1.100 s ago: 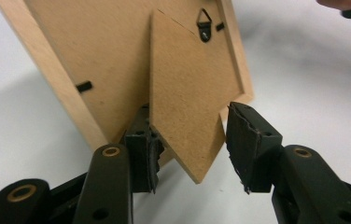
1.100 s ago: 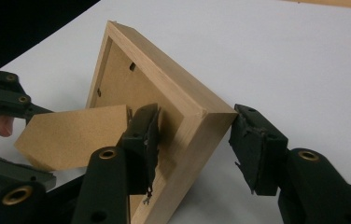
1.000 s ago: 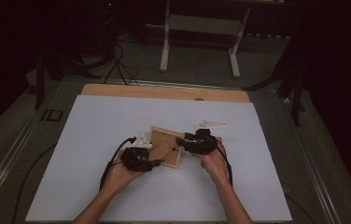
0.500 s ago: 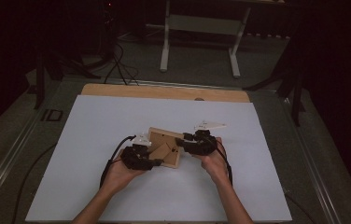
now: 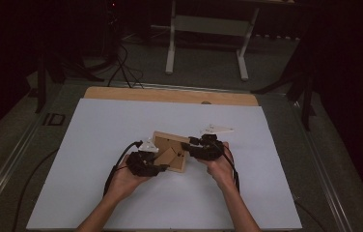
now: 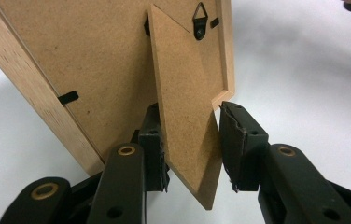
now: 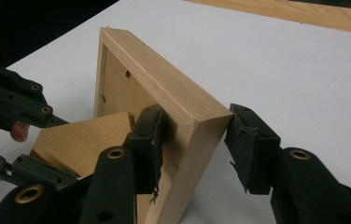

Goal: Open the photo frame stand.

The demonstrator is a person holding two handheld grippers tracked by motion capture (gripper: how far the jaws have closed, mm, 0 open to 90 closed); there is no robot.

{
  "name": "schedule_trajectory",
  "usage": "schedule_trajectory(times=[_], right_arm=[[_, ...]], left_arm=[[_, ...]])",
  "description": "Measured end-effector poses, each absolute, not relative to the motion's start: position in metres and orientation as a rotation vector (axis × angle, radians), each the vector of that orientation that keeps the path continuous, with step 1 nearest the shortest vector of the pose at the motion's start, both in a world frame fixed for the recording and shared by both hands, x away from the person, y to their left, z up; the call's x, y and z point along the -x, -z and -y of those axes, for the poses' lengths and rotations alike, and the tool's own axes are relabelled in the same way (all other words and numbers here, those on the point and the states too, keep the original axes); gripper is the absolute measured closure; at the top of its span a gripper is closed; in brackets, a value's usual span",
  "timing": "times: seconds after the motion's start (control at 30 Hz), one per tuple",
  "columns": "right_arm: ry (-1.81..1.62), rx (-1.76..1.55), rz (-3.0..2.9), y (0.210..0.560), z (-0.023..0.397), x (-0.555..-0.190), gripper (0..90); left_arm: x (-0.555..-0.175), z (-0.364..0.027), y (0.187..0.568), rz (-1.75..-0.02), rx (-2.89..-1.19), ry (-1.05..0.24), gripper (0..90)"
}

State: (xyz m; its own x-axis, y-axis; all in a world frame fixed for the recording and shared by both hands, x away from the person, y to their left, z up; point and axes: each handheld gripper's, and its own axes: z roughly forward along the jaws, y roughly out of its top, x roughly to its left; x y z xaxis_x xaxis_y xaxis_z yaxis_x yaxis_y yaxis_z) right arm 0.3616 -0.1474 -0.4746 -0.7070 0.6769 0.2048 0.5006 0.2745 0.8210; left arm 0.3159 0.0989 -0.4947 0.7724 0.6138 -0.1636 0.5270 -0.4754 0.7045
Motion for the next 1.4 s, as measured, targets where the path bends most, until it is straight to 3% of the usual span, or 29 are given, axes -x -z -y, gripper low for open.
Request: schedule_trajectory(times=[1.0, 1.27, 1.4], right_arm=[[-1.363, -1.079, -2.35, 0.465, 0.137, -0.369, 54.6], [-1.34, -1.0, -2.366, 0.464, 0.137, -0.363, 54.8], [-1.347, -0.982, -2.374, 0.465, 0.138, -0.361, 55.1]], left_arm=[[-0.328, -0.089, 0.506, -0.883, -2.188, -0.274, 66.5], [-0.323, -0.092, 0.5, -0.852, -2.186, -0.278, 63.0], [-0.321, -0.094, 0.498, -0.845, -2.185, -0.291, 68.4]])
